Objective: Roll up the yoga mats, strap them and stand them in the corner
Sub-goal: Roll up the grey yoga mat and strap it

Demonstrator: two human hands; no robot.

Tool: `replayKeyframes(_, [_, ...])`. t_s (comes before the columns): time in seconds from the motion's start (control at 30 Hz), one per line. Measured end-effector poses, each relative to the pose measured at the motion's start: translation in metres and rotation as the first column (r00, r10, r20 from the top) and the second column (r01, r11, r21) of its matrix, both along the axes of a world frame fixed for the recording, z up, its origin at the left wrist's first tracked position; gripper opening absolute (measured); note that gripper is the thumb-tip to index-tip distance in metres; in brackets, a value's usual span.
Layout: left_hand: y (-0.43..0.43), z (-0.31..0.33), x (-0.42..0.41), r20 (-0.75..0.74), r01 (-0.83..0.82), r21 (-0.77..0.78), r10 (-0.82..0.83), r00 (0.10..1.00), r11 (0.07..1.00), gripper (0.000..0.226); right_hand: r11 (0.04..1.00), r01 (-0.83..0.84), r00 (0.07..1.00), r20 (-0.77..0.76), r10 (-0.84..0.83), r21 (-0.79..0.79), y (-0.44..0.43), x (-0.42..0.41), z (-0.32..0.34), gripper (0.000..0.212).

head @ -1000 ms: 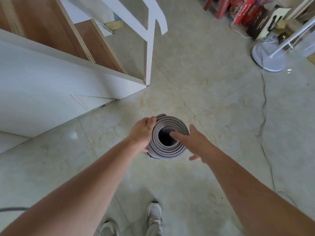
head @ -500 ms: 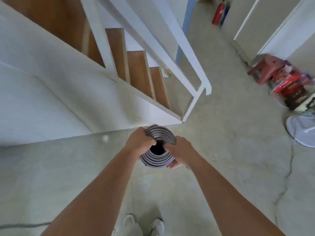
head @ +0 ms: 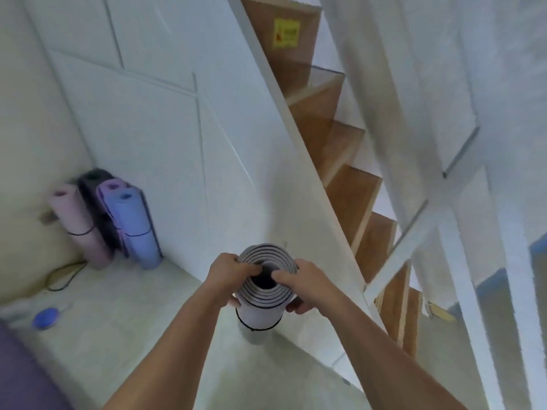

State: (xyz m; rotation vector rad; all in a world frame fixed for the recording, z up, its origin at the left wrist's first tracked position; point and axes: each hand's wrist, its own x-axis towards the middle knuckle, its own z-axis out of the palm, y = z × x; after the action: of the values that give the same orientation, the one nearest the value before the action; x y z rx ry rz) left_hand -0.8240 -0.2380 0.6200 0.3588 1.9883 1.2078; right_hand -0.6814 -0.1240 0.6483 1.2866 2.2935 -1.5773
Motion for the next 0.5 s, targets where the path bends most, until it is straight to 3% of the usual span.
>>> replayKeyframes(0.27, [-0.043, 0.003, -0.195, 0.074, -0.448, 0.061, 0.443, 0.893, 0.892, 0.025, 0.95, -0.307, 0.951, -0.025, 0.309, 0.061, -0.011, -0.251, -0.002, 0.038])
replayKeyframes(0.5, [-0.066, -0.014, -0.312, 0.047, -0.65, 0.059, 0.649, 0.76, 0.757, 0.014, 0.862, -0.503, 0.858, -0.083, 0.507, 0.059, -0.018, -0.411, -0.025, 0.026])
